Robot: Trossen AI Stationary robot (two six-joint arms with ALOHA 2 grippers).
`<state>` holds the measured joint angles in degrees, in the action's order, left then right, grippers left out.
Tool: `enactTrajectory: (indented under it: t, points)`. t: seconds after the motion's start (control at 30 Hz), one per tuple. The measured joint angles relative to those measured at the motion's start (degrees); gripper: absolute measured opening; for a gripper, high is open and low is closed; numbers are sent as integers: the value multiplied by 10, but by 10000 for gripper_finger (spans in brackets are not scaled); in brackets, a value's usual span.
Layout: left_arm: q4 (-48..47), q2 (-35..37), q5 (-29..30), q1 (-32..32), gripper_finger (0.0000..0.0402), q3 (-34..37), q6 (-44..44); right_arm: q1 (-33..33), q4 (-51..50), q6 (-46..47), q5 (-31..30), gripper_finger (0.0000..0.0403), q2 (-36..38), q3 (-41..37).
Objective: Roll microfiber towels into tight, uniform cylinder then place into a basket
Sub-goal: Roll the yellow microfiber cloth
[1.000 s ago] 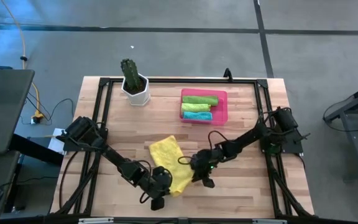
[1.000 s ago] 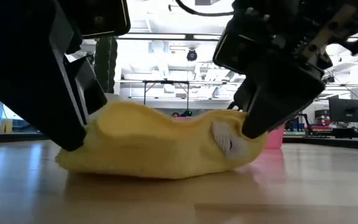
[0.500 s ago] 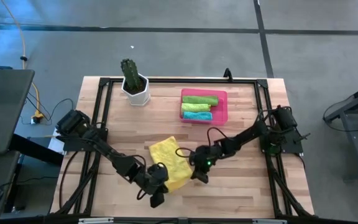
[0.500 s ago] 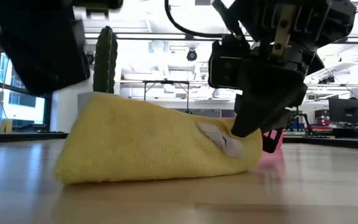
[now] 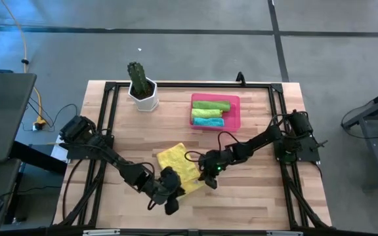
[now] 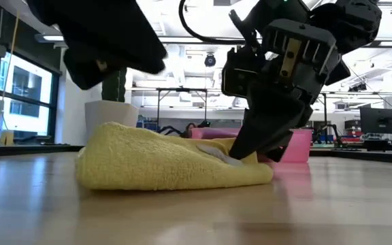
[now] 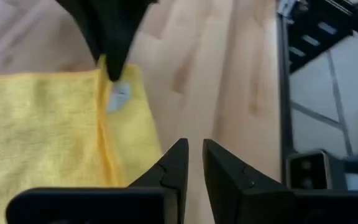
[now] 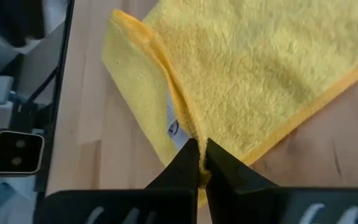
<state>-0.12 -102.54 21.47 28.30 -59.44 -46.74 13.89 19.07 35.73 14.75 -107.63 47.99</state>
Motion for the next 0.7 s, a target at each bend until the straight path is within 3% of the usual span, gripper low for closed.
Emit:
enactTrajectory:
  t: [0.23,0.6,0.7]
  points:
    - [-7,-28,14,-18,39,1,5,9,-2,-46,-2,0,0,0]
    - [14,-94,-42,-19,39,0,-43,23,-10,-102,-18,1,0,0]
    - [15,-104,-45,-16,39,0,-52,23,-9,-154,-18,21,0,0]
